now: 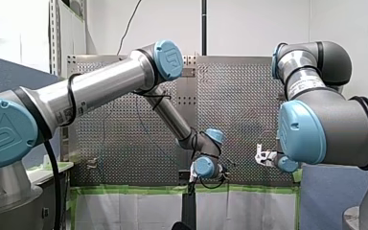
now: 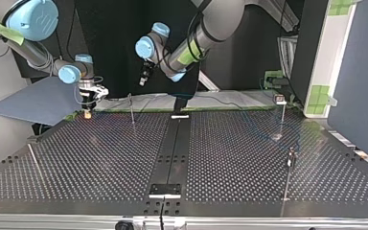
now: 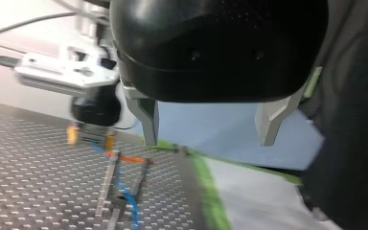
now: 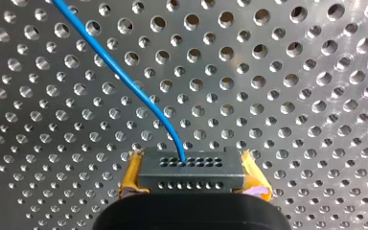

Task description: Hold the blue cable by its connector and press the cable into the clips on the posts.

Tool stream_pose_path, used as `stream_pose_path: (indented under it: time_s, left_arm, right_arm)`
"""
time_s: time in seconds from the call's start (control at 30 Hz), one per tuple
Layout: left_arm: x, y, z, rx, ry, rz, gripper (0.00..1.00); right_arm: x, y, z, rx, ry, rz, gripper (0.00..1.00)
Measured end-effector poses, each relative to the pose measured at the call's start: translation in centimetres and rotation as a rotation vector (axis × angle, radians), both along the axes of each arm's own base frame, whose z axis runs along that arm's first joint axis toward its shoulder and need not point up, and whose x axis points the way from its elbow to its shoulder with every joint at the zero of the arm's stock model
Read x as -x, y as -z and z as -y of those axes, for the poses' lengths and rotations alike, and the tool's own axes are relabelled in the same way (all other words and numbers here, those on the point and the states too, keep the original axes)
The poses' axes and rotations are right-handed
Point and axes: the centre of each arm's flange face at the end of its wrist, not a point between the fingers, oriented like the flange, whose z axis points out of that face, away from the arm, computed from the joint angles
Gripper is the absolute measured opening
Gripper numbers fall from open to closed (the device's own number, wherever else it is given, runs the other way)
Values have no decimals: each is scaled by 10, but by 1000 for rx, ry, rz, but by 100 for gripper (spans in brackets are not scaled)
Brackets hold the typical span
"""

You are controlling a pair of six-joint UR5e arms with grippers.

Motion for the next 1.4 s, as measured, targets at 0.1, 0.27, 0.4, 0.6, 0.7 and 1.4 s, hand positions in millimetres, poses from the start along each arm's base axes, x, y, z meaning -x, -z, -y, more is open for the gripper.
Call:
stream_pose_path:
  time_s: [0.1,0.27,0.4,0.6,0.7,1.4]
  left_arm:
    - [0,-9,13,37,-12,34,100]
    - [-6,-26,33,107,-34,95,100]
    - [-12,-25,42,136,-38,117,100]
    - [-13,-11,51,113,-34,118,100]
    - [-16,-12,53,113,-38,119,100]
    - [-14,-11,53,107,-46,112,100]
  right_arm:
    - [-1,0,0,-1,-2,0,0]
    - [-2,1,-1,-2,-3,2,0]
    - [-4,1,-1,-3,-5,4,0]
    - [-4,1,-1,-5,-6,10,0]
    - [-4,1,-2,-6,-6,10,0]
    - [-4,1,-2,-7,-7,10,0]
